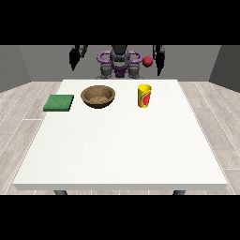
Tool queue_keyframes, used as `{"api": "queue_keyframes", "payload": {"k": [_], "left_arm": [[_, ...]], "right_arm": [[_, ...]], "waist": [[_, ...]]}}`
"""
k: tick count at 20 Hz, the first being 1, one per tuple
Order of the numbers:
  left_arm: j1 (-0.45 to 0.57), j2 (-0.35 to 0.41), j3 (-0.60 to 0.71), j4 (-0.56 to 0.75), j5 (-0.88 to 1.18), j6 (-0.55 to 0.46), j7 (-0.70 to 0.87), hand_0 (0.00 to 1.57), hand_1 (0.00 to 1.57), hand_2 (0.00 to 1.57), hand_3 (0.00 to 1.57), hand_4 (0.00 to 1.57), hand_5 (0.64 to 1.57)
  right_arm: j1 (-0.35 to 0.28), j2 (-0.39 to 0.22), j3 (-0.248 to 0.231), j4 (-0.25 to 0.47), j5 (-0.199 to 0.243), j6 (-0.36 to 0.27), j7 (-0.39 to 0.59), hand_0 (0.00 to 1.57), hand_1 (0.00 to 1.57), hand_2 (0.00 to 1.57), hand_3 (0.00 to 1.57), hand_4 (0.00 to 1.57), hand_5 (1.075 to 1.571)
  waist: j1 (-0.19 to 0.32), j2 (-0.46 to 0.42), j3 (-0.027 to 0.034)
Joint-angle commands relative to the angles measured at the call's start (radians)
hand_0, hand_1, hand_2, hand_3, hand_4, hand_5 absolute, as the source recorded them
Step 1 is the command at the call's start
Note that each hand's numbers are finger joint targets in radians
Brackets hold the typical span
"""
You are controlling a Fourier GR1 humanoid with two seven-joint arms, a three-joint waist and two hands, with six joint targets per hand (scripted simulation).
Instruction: Pick the cup and pour the ball into the bowl, then pick the bowl and place it on the pad
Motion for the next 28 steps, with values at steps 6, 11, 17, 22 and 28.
{"api": "queue_keyframes", "payload": {"k": [6,11,17,22,28], "left_arm": [[-0.019,0.052,0.014,-0.116,0.004,-0.003,0.100,0.00,0.00,0.00,0.00,0.00,1.524],[0.146,-0.105,-0.226,-0.287,0.118,0.074,0.029,0.00,0.00,0.00,0.00,0.00,1.525],[0.037,-0.068,-0.126,-0.274,0.038,0.068,-0.014,0.00,0.00,0.00,0.00,0.00,1.467],[-0.080,-0.080,-0.104,-0.173,-0.009,0.077,-0.106,0.00,0.00,0.00,0.00,0.00,1.376],[-0.241,0.025,0.050,-0.033,0.018,0.015,-0.216,0.00,0.00,0.00,0.00,0.00,1.269]], "right_arm": [[-0.013,-0.050,-0.007,-0.093,-0.010,0.014,0.122,0.00,0.00,0.00,0.00,0.00,1.568],[0.067,-0.024,-0.107,-0.042,-0.101,0.013,0.027,0.00,0.00,0.00,0.00,0.00,1.567],[0.062,0.025,-0.030,-0.110,-0.071,0.033,-0.028,0.00,0.00,0.00,0.00,0.00,1.564],[-0.052,-0.023,-0.108,0.013,-0.123,0.099,-0.133,0.00,0.00,0.00,0.00,0.00,1.563],[-0.176,-0.078,-0.179,0.094,-0.166,0.146,-0.191,0.00,0.00,0.00,0.00,0.00,1.562]], "waist": [[0.003,-0.275,-0.0096],[0.115,-0.240,-0.0154],[0.057,-0.086,-0.0156],[0.060,0.064,-0.0153],[0.040,0.224,-0.0155]]}}
